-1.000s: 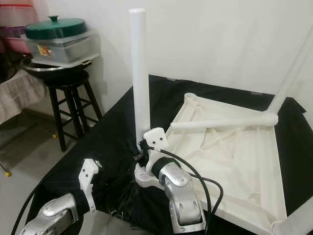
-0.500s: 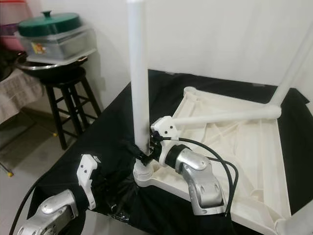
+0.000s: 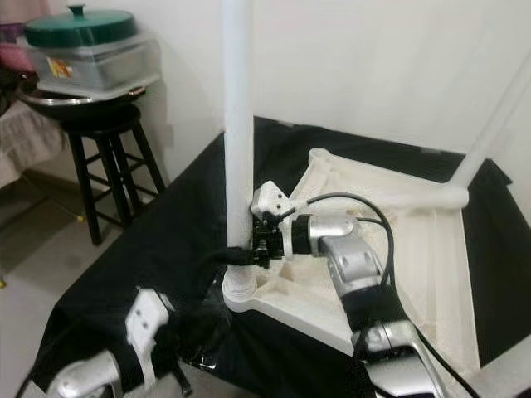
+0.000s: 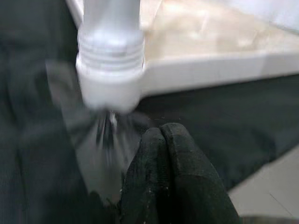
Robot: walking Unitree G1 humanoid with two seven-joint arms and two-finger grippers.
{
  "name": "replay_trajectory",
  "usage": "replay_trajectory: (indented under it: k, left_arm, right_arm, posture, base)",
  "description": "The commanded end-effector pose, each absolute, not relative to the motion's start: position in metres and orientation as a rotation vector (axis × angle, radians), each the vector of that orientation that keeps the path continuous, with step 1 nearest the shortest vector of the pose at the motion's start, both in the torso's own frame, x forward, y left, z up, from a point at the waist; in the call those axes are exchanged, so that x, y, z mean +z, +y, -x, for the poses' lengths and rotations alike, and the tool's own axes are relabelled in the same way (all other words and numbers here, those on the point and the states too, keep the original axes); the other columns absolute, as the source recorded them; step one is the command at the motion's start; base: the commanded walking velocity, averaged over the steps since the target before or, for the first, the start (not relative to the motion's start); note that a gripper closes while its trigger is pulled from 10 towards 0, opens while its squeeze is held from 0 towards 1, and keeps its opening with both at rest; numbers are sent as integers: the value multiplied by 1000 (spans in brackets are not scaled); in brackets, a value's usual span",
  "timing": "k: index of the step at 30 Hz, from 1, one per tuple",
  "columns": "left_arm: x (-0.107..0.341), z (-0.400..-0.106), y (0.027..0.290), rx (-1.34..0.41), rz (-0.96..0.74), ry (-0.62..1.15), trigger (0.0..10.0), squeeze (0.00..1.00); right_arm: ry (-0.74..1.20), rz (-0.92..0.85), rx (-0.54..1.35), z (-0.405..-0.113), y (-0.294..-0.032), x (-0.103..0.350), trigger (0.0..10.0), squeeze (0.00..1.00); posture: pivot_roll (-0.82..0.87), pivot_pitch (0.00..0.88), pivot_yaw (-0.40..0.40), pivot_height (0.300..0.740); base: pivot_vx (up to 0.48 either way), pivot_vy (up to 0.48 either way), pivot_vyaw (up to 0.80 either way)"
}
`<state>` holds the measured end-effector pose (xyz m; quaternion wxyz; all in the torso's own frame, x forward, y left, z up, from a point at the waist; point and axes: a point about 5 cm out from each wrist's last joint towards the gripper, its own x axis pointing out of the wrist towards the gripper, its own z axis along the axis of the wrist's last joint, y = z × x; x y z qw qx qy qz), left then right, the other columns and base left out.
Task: Building children table
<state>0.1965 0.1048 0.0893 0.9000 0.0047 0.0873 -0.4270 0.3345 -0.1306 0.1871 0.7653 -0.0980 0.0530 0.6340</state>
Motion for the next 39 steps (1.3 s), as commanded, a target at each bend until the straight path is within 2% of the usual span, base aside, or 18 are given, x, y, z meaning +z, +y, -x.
replay_trajectory:
  k: [1, 9, 11, 12, 16, 20, 25, 26, 27, 30, 31, 32, 33, 35, 36, 37, 38, 39]
  left_arm:
    - [84, -196, 106, -874, -36, 186, 10000, 0]
    - [72, -200, 110, -830, -62, 210, 10000, 0]
    - [70, -200, 109, -837, -68, 209, 10000, 0]
    - [66, -199, 109, -846, -70, 207, 10000, 0]
    - [57, -201, 107, -865, -77, 202, 10000, 0]
    - [46, -209, 100, -904, -97, 197, 10000, 0]
    - [44, -216, 101, -896, -84, 200, 10000, 0]
    - [42, -218, 102, -893, -84, 201, 10000, 0]
    - [41, -221, 104, -887, -84, 198, 10000, 0]
    - [40, -222, 105, -886, -84, 195, 10000, 0]
    - [40, -222, 105, -886, -83, 193, 10000, 0]
    - [40, -222, 105, -886, -83, 193, 10000, 0]
    - [40, -224, 106, -885, -78, 190, 10000, 0]
    - [39, -228, 108, -885, -62, 186, 10000, 0]
    - [39, -230, 108, -892, -59, 187, 10000, 0]
    - [39, -230, 108, -898, -60, 187, 10000, 0]
    - [40, -232, 107, -904, -64, 186, 10000, 0]
    - [40, -232, 107, -904, -64, 186, 10000, 0]
  right_arm:
    - [137, 180, 1353, -333, -137, 177, 0, 0]
    - [166, 71, 1197, -316, -135, 135, 0, 0]
    - [198, 75, 1000, -307, -123, 114, 0, 0]
    - [258, -5, 610, -288, -116, 87, 0, 0]
    - [406, -45, 287, -236, -116, 56, 0, 0]
    - [426, 63, 271, -234, -155, 56, 0, 0]
    - [461, 91, 390, -228, -150, 59, 0, 0]
    - [468, 110, 386, -226, -147, 61, 10000, 0]
    - [484, 133, 420, -224, -145, 67, 10000, 459]
    - [488, 139, 422, -223, -145, 69, 10000, 459]
    - [491, 137, 428, -223, -145, 71, 10000, 678]
    - [491, 137, 428, -223, -145, 71, 10000, 678]
    - [479, 133, 468, -229, -147, 76, 10000, 1000]
    - [404, 160, 592, -245, -150, 92, 10000, 1000]
    - [338, 156, 698, -254, -148, 104, 10000, 545]
    - [294, 154, 765, -258, -146, 111, 10000, 545]
    - [243, 153, 863, -265, -146, 119, 10000, 0]
    - [243, 153, 863, -265, -146, 119, 10000, 0]
  posture:
    - [138, 0, -94, 740]
    - [121, 0, -86, 740]
    - [95, 0, -73, 740]
    - [57, 0, -50, 740]
    - [-23, 0, 0, 740]
    - [-29, 0, -13, 740]
    - [-29, 0, -21, 740]
    - [-30, 0, -21, 740]
    - [-25, 0, -22, 740]
    - [-25, 0, -22, 740]
    - [-24, 0, -23, 740]
    - [-24, 0, -23, 740]
    - [-23, 0, -11, 740]
    - [-20, 0, 1, 740]
    - [-11, 0, 5, 740]
    - [-11, 0, 5, 740]
    - [2, 0, 8, 740]
    - [2, 0, 8, 740]
  base:
    - [0, 0, 0]
    - [0, 0, 0]
    - [0, 0, 0]
    - [0, 0, 0]
    - [0, 0, 0]
    - [0, 0, 0]
    - [0, 0, 0]
    - [0, 0, 0]
    - [0, 0, 0]
    - [0, 0, 0]
    - [0, 0, 0]
    - [0, 0, 0]
    - [0, 0, 0]
    - [0, 0, 0]
    - [0, 0, 0]
    - [0, 0, 0]
    - [0, 0, 0]
    - [0, 0, 0]
